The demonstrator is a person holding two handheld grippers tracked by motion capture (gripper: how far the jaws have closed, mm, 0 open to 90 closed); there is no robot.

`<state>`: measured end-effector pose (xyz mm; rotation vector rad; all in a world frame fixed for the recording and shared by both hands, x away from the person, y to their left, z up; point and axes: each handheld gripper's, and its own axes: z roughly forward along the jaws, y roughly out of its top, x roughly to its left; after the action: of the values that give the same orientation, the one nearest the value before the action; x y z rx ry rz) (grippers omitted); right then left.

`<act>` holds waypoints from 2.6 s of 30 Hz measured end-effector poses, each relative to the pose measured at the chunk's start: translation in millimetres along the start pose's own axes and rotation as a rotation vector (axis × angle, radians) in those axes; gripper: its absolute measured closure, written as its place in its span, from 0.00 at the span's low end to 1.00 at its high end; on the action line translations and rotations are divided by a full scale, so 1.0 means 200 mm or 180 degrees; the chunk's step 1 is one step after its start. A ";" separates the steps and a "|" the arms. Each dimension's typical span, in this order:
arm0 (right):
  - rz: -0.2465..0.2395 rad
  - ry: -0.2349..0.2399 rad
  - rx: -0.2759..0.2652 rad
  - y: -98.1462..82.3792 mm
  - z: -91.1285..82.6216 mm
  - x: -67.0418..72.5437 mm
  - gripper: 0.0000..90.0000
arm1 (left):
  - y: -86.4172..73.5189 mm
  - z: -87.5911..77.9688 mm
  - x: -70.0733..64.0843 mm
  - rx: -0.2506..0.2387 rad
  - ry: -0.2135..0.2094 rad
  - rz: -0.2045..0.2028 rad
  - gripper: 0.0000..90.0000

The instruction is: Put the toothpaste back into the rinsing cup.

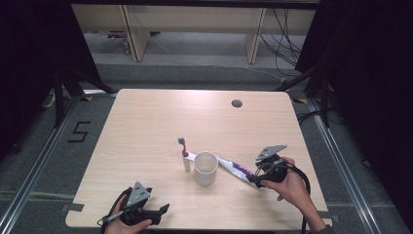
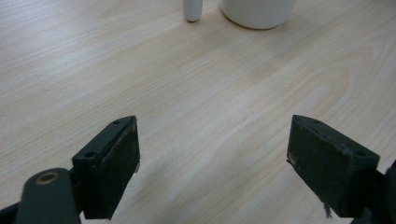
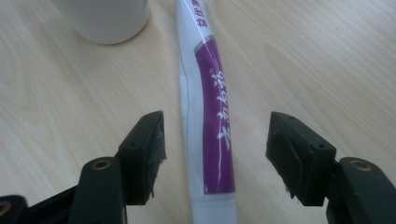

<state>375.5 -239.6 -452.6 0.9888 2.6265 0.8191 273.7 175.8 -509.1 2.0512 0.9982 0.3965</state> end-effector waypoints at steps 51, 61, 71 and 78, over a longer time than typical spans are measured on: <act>-0.0357 0.0328 0.1295 0.30 0.33 -0.03 0.75 | 0.00 0.00 -0.01 0.0003 -0.0071 0.0051 0.20; -0.0357 0.0354 0.1449 0.31 0.33 -0.03 0.85 | 0.00 0.00 -0.01 0.0034 -0.0062 0.0064 0.21; -0.0621 0.0289 0.1750 0.32 0.34 -0.03 0.85 | 0.01 0.01 -0.01 0.0037 -0.0064 0.0108 0.21; -0.0579 0.0271 0.1855 0.33 0.36 -0.02 0.85 | 0.01 0.01 -0.03 0.0063 -0.0119 0.0122 0.21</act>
<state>441.1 -171.0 -473.3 0.8193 3.0435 0.0428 272.3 169.9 -509.4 2.0907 0.9450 0.3680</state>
